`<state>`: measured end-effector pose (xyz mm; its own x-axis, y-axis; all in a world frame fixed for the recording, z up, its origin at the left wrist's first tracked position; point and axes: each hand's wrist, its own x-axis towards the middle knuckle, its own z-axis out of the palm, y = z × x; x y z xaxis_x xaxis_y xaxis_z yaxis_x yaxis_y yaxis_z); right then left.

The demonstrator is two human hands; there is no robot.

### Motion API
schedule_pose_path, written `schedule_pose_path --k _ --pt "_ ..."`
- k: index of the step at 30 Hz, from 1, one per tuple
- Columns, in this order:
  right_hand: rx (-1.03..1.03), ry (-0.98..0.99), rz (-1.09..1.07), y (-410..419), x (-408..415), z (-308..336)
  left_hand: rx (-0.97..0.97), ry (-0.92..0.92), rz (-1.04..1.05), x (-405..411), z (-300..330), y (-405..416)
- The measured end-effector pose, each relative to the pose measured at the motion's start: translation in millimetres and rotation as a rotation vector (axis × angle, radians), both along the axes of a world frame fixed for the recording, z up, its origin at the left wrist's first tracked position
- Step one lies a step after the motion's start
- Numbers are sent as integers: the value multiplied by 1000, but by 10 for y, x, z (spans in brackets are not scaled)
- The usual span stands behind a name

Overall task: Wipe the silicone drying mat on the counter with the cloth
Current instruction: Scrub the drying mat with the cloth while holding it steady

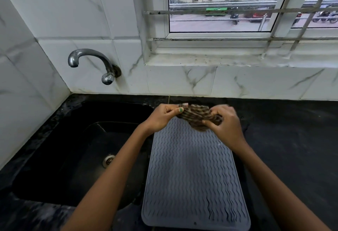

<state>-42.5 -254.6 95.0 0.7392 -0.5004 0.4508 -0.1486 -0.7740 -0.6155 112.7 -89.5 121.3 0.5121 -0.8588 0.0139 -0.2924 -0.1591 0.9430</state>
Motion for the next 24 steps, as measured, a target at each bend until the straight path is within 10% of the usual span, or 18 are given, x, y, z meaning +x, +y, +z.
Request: schedule_pose_path --k 6,10,15,21,24 --pt "324 932 434 128 -379 -522 622 -194 -367 -358 -838 288" --pt "282 635 144 87 -272 -628 503 -59 2 -419 -1039 145" --pt "-26 206 -163 159 -113 -703 379 -603 116 -560 -1193 -13" --pt "-139 704 248 419 -324 -1362 551 -761 -177 -692 -1598 -63" --pt "223 635 267 323 -194 -1240 536 -774 -117 -651 -1525 -139"
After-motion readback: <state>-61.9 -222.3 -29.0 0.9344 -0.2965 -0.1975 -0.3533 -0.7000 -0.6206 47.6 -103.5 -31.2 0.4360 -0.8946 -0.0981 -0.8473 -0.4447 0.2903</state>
